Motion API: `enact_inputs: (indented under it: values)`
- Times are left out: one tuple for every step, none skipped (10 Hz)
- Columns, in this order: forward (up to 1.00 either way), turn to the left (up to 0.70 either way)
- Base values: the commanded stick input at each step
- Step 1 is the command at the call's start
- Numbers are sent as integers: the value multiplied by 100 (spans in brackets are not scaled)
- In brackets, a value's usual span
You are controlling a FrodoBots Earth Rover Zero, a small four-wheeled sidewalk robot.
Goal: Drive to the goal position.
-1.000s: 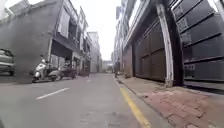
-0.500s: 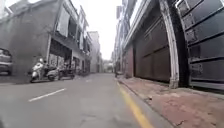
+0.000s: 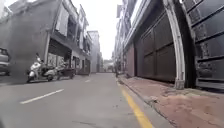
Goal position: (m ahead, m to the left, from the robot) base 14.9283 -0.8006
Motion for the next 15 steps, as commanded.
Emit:
enact_inputs:
  values:
    - [49, 0]
    - [49, 0]
    - [49, -1]
    - [49, -9]
    - [49, -40]
    - [49, -49]
    - [49, -19]
    - [49, -2]
    - [49, 0]
    - [49, 0]
    - [49, 0]
    - [49, 0]
    - [49, 0]
    - [49, 0]
    - [49, 0]
